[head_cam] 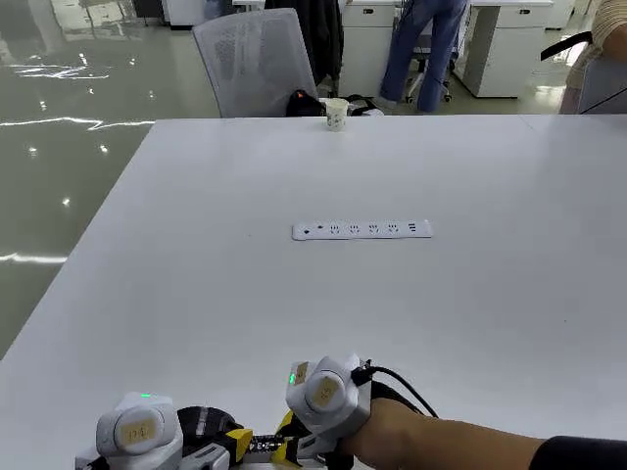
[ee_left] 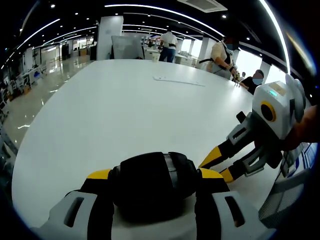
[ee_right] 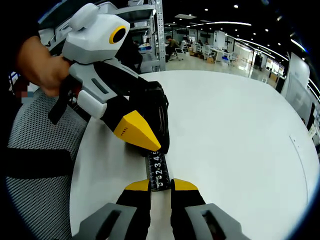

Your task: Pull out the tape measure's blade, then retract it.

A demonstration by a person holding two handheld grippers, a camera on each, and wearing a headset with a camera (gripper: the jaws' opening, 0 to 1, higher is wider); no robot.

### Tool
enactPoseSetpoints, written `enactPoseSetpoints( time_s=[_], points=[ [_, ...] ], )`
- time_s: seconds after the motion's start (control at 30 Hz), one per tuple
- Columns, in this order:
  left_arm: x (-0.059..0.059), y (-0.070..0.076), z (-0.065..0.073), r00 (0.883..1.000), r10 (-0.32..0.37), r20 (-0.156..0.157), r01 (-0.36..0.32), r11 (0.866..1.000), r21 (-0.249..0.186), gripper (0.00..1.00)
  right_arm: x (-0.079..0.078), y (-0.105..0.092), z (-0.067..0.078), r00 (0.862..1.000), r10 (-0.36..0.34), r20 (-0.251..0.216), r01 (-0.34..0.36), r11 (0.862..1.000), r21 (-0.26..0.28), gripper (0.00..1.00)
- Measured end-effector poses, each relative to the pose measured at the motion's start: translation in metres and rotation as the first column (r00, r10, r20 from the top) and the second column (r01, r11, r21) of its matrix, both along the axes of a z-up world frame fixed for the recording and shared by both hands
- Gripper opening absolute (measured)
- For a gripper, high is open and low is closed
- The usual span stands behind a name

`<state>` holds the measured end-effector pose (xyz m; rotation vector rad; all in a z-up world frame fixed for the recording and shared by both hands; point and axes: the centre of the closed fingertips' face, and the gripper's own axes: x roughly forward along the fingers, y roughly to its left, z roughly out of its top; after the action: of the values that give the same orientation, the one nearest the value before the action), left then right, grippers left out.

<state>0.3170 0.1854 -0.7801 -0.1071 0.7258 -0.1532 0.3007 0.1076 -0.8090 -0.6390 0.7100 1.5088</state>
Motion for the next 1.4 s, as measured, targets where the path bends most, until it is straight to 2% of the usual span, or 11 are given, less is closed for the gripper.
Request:
enactPoseSetpoints(
  time_s=[0.9, 1.4],
  points=[
    [-0.002, -0.001, 0.0, 1.0, -0.002, 0.0, 0.002, 1.0, -0.002, 0.61, -0.004, 0.014, 0.0, 1.0, 0.012, 0.021, -0.013, 1.0, 0.021, 0.12],
    [-0.002, -0.001, 0.0, 1.0, -0.001, 0.001, 0.001, 1.0, -0.003, 0.61, -0.004, 0.021, 0.001, 1.0, 0.001, 0.007, -0.001, 0.999, 0.045, 0.12]
  ],
)
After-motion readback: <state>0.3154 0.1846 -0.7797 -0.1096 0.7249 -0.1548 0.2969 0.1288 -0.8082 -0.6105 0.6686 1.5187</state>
